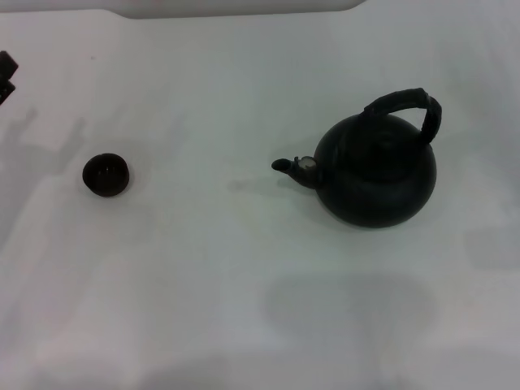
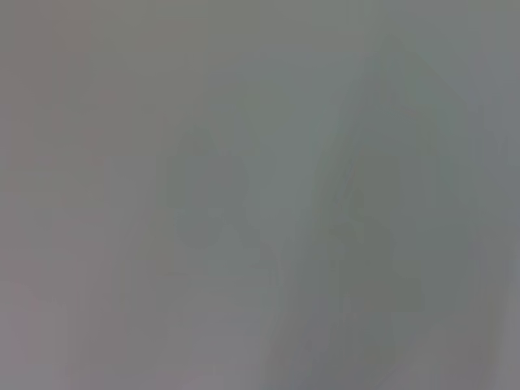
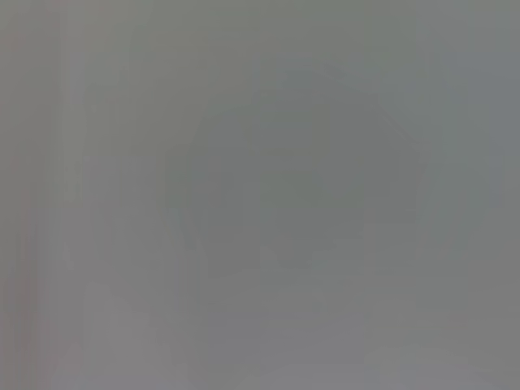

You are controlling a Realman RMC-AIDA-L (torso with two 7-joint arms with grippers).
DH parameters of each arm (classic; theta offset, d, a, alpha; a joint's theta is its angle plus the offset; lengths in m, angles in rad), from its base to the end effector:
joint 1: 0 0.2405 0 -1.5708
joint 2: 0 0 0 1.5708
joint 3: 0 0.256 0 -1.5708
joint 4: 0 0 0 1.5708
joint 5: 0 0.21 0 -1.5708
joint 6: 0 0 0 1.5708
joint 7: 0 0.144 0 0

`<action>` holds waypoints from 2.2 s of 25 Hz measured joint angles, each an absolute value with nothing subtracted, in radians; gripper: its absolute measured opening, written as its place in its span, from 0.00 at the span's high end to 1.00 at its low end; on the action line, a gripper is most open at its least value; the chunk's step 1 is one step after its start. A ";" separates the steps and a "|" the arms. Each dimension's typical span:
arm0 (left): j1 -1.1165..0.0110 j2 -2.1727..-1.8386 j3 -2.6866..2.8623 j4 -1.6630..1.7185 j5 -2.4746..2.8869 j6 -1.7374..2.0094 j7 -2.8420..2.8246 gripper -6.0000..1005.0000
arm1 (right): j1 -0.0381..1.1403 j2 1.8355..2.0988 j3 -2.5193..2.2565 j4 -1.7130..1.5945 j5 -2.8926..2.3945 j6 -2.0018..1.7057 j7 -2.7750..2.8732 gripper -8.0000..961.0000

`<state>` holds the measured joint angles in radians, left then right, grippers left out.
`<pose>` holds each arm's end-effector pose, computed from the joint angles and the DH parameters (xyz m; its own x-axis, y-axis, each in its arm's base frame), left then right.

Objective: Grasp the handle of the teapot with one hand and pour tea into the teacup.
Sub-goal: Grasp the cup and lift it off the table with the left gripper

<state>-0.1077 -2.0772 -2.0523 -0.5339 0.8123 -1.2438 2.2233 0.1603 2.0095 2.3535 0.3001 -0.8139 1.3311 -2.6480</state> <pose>-0.3527 0.2725 0.0413 0.5108 0.0408 0.8588 0.8118 -0.3518 -0.4661 0.4001 0.2551 0.0841 0.7493 0.0918 -0.6558 -0.6486 -0.0985 -0.7548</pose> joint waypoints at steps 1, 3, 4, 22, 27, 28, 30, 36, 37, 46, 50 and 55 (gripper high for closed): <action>-0.090 -2.080 -2.049 -0.570 0.826 -1.220 2.208 0.13 | 0.163 2.010 2.353 0.299 -0.815 1.327 -2.648 0.09; -0.060 -2.084 -2.028 -0.620 0.832 -1.182 2.202 0.13 | 0.168 2.012 2.352 0.298 -0.818 1.319 -2.648 0.09; -0.041 -2.086 -2.001 -0.653 0.831 -1.149 2.196 0.13 | 0.171 2.013 2.350 0.297 -0.819 1.313 -2.648 0.09; 0.229 -2.082 -1.667 -1.172 0.907 -0.759 1.973 0.13 | 0.156 2.024 2.285 0.222 -0.820 1.338 -2.652 0.09; 0.269 -2.086 -1.662 -1.324 1.213 -0.657 1.639 0.13 | 0.155 2.025 2.285 0.218 -0.816 1.327 -2.656 0.09; 0.270 -2.086 -1.659 -1.340 1.258 -0.646 1.585 0.13 | 0.158 2.025 2.284 0.218 -0.815 1.322 -2.655 0.09; 0.261 -2.084 -1.649 -1.355 1.347 -0.629 1.481 0.13 | 0.161 2.024 2.284 0.218 -0.815 1.321 -2.655 0.09; 0.182 -2.081 -1.582 -1.326 1.579 -0.536 1.280 0.13 | 0.159 2.025 2.284 0.206 -0.819 1.318 -2.660 0.09; 0.171 -2.080 -1.573 -1.319 1.590 -0.529 1.271 0.13 | 0.156 2.025 2.284 0.206 -0.817 1.321 -2.660 0.09; 0.054 -2.070 -1.568 -1.198 1.605 -0.562 1.214 0.13 | 0.146 2.025 2.284 0.206 -0.813 1.340 -2.660 0.09; 0.036 -2.072 -1.563 -1.192 1.629 -0.595 1.212 0.13 | 0.152 2.024 2.284 0.206 -0.813 1.341 -2.661 0.09; 0.022 -2.071 -1.572 -1.182 1.642 -0.615 1.185 0.13 | 0.161 2.023 2.289 0.209 -0.813 1.339 -2.661 0.09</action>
<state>0.0223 -2.0705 -1.5722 -1.1821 1.6421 -0.6151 1.1851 0.1612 2.0235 2.2887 0.2093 -0.8126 1.3393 -2.6610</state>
